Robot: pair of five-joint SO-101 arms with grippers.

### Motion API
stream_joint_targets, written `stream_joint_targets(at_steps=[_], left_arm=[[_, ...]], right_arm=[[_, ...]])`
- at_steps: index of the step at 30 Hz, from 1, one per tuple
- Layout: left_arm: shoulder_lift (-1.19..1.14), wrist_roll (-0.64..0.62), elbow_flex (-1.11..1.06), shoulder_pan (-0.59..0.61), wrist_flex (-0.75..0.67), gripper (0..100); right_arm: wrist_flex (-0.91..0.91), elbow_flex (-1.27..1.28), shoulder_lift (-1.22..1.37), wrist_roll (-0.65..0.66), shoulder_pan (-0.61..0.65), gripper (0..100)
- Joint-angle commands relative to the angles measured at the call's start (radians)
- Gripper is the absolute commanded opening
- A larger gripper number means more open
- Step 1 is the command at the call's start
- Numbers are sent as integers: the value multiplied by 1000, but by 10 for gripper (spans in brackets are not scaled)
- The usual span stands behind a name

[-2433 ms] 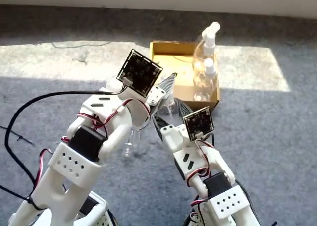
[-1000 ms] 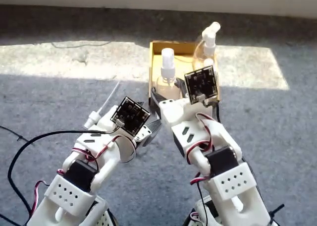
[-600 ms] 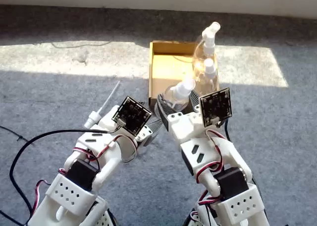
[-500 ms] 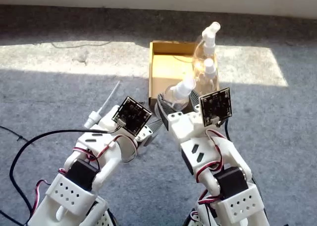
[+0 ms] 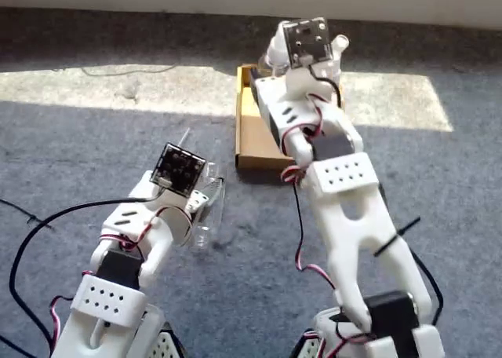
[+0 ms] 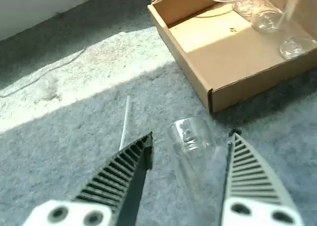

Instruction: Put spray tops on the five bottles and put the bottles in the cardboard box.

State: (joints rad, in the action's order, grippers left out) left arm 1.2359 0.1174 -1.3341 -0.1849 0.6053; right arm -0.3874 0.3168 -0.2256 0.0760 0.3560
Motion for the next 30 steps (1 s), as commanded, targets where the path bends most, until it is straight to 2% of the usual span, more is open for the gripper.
stream_joint_targets(at_steps=[1, 7, 15, 25, 30], left_arm=[[18, 5, -1, 113, -80, 231], [10, 3, -7, 228, -152, 230], [8, 3, -7, 229, -152, 230], [8, 3, -7, 229, -152, 230], [8, 3, -7, 228, -152, 230]], right_arm=[[21, -288, 220, 9, -12, 5], [21, -530, 481, 11, -13, 5], [21, -659, 674, 9, -31, 5], [27, -679, 782, 6, -31, 5], [108, -671, 796, -103, -44, 5]])
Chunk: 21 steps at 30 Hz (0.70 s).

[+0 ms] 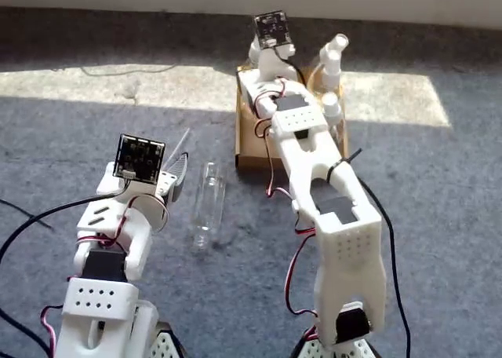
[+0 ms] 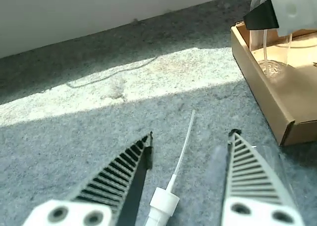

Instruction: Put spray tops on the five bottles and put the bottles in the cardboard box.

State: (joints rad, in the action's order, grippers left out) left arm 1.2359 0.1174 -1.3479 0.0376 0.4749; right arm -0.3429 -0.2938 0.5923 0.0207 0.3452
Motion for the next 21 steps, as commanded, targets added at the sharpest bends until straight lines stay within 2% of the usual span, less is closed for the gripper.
stream_joint_targets(at_steps=[1, 16, 21], left_arm=[[8, 3, 7, 5, -21, 230], [8, 3, 5, 5, -21, 230], [8, 3, 5, 5, -21, 230]], right_arm=[[79, -61, -22, -49, -36, 5], [90, -24, -15, -46, -36, 9], [96, 10, -15, 28, -35, 10]])
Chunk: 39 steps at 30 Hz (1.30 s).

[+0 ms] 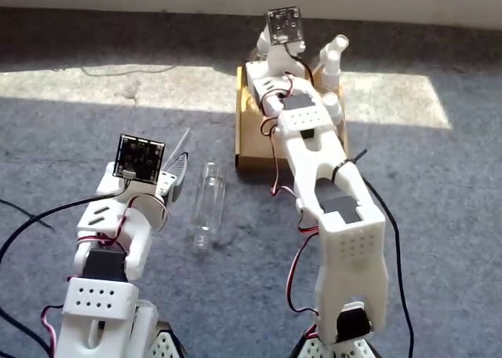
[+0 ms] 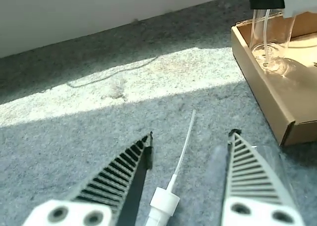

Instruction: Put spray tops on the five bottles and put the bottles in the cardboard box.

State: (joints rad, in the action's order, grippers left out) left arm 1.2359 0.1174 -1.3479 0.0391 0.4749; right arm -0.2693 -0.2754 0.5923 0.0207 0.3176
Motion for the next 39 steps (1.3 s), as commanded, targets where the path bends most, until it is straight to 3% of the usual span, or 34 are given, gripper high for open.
stream_joint_targets(at_steps=[1, 8, 23, 29, 39], left_arm=[[8, 3, 5, 4, -21, 230], [8, 3, 5, 4, -21, 230], [8, 3, 5, 4, -21, 230], [8, 3, 5, 4, -21, 230], [8, 3, 5, 4, -21, 230]], right_arm=[[22, -2, -15, 28, -7, 11], [22, 1, -15, 28, 2, 92], [22, 2, -13, 26, 4, 98], [22, 19, -15, 26, 24, 183], [22, 31, -15, 26, 31, 193]])
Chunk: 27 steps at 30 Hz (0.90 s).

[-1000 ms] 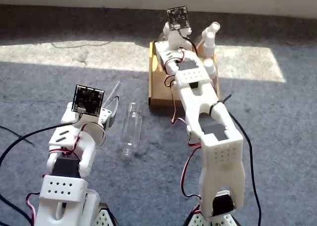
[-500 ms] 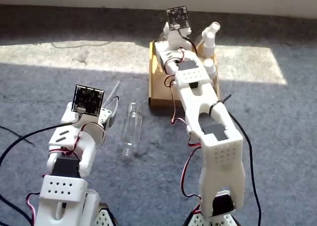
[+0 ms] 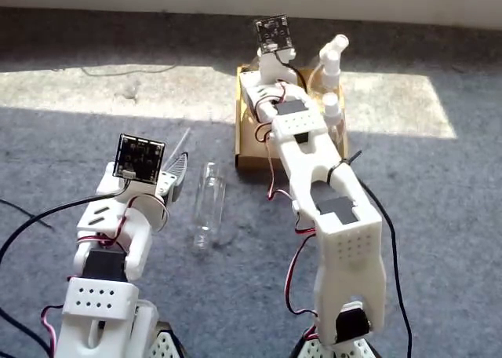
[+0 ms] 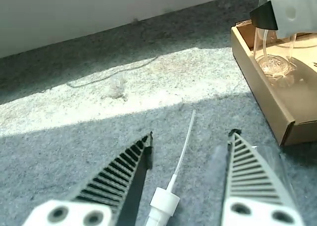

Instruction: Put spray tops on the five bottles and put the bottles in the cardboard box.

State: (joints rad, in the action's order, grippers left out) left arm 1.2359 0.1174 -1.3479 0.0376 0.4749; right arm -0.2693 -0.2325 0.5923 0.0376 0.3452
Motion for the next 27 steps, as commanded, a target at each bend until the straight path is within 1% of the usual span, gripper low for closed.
stream_joint_targets(at_steps=[1, 3, 9, 22, 25, 27], left_arm=[[8, 3, 5, 5, -21, 230], [8, 3, 5, 5, -21, 230], [8, 3, 5, 5, -21, 230], [8, 3, 5, 5, -21, 230], [8, 3, 5, 5, -21, 230], [8, 3, 5, 5, -21, 230]], right_arm=[[24, -12, -15, 9, 4, 193], [24, -10, -15, 9, 4, 194], [22, -10, -15, 11, 4, 278], [15, -10, -19, 20, 4, 280], [15, -10, -21, 71, 4, 280], [12, -12, -22, 77, 4, 281]])
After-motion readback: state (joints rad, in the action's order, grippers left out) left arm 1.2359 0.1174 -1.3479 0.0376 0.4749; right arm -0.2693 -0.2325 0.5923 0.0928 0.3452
